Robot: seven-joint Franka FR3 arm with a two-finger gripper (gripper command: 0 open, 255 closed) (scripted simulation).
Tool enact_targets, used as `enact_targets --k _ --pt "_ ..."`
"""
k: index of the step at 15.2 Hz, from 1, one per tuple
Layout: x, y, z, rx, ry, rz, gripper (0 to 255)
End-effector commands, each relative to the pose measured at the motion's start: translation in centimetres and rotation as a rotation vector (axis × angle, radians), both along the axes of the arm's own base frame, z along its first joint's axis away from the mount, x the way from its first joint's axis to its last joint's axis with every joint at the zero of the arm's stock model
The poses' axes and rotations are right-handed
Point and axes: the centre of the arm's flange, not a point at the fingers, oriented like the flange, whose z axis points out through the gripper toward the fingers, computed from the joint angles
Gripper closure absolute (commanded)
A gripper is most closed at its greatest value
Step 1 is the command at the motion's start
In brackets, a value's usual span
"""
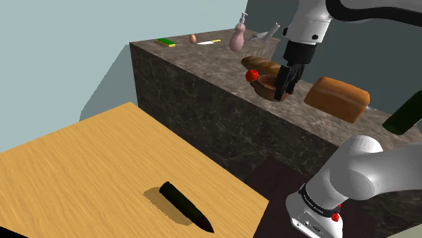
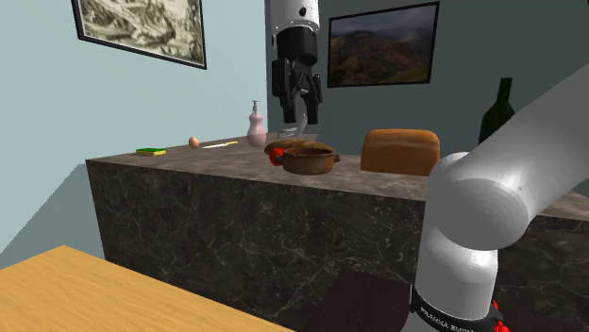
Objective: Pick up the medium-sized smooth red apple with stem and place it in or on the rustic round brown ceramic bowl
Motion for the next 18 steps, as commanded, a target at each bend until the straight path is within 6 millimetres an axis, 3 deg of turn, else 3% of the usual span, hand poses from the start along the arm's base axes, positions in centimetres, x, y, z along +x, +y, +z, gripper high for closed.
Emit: enact_targets --k 1,18 --pt "0.0 0.0 0.0 0.000 0.000 0.000 0" --pt "13.4 -14.7 -5.9 -0.074 -0.081 0.043 0"
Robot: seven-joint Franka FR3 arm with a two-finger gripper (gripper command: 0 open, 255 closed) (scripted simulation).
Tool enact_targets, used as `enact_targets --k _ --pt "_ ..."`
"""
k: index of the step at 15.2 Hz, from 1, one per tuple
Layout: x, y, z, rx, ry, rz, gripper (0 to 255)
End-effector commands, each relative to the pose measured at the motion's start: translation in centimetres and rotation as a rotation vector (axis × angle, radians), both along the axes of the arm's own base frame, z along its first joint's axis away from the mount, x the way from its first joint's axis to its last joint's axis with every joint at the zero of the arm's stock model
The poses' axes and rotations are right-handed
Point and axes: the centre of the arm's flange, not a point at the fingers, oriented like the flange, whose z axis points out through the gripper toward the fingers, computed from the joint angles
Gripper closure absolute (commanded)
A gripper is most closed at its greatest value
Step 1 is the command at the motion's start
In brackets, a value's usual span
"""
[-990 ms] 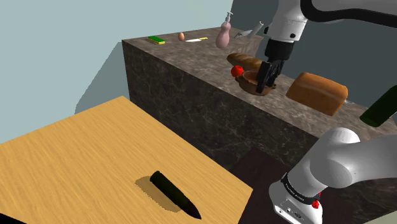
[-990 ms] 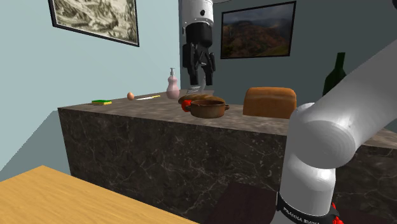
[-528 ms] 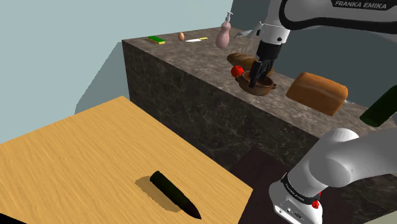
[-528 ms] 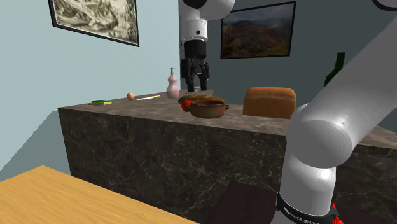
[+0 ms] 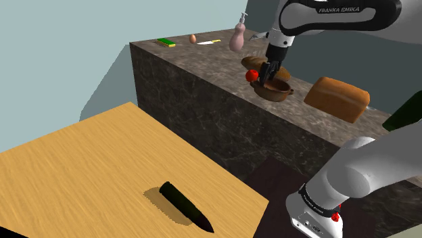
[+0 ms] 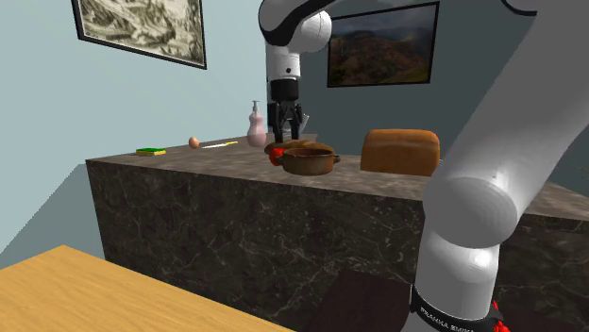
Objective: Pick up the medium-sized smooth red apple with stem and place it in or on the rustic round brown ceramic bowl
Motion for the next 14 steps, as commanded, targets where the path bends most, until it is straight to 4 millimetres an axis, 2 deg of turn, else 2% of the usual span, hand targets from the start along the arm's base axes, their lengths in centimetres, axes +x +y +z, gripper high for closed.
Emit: enact_targets --k 1,14 --pt "1.8 -1.6 -0.6 -0.010 -0.010 0.007 0" --pt "12.7 -12.7 -3.6 -0.067 -0.072 0.039 0"
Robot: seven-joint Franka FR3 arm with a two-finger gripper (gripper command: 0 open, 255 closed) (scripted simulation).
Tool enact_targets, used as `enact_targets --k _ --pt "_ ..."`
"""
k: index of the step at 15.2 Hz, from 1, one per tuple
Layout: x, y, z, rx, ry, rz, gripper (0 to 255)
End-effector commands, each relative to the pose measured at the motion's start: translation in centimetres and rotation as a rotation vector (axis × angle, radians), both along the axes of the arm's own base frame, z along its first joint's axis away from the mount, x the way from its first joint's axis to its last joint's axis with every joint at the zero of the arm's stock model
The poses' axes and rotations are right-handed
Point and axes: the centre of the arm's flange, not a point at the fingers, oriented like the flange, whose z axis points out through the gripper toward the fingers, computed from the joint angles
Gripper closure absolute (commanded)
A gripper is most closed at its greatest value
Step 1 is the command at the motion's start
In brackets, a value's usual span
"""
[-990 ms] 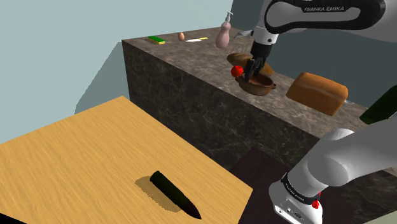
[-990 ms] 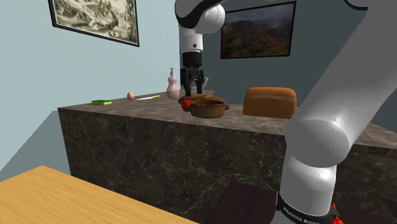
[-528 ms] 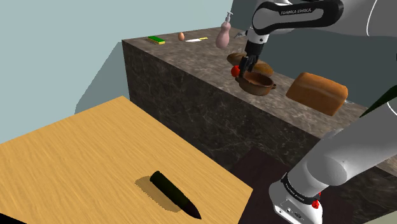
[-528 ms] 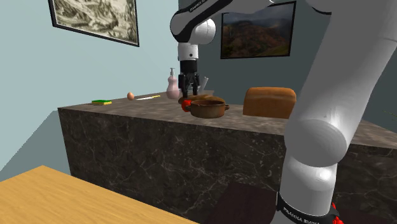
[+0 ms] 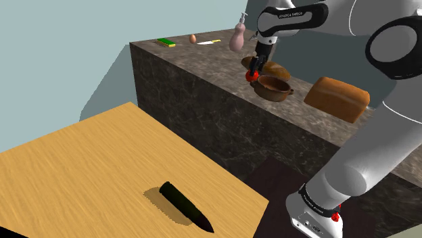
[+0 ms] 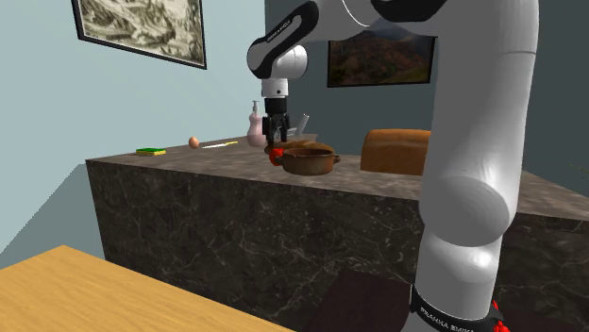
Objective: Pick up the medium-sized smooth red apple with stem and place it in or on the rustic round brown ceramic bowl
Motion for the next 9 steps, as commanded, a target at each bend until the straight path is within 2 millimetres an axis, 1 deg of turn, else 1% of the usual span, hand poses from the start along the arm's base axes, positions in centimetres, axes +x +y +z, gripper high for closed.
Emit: enact_targets --k 1,8,9 --pt "1.7 -1.8 -0.5 -0.010 -0.010 0.006 0" --pt "7.9 -7.7 -1.5 -0.040 -0.043 0.024 0" --pt "7.9 -7.7 -1.5 -0.041 -0.044 0.024 0"
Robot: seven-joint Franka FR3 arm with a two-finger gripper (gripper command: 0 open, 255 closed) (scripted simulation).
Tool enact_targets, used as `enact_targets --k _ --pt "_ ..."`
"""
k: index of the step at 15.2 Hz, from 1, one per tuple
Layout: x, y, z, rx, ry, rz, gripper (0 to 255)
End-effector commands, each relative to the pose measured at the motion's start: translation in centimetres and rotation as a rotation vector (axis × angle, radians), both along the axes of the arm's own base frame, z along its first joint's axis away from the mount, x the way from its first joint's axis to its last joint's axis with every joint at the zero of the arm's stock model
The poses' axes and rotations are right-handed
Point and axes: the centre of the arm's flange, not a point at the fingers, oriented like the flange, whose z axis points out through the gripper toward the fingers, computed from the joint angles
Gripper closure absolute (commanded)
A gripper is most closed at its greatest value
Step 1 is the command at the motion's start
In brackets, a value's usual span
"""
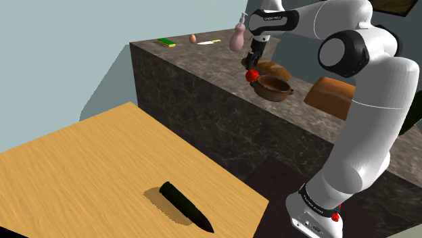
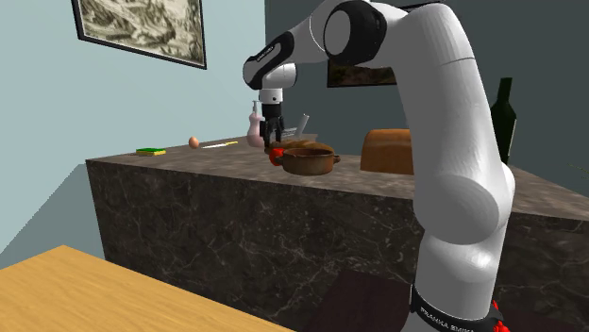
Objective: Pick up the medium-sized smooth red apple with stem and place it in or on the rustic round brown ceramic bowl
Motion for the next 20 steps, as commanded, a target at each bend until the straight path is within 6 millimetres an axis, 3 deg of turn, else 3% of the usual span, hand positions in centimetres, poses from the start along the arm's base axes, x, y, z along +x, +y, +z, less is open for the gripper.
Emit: enact_targets --k 1,7,15,16,20 --pt "0.5 -0.4 -0.7 -0.003 -0.003 0.002 0" --pt "0.7 -0.8 -4.1 -0.003 -0.003 0.002 0" --pt "0.7 -0.8 -4.1 -0.003 -0.003 0.002 0" --pt "0.7 -0.8 -4.1 -0.003 -0.003 0.002 255" --pt "0.7 -0.8 -4.1 -0.003 -0.003 0.002 255"
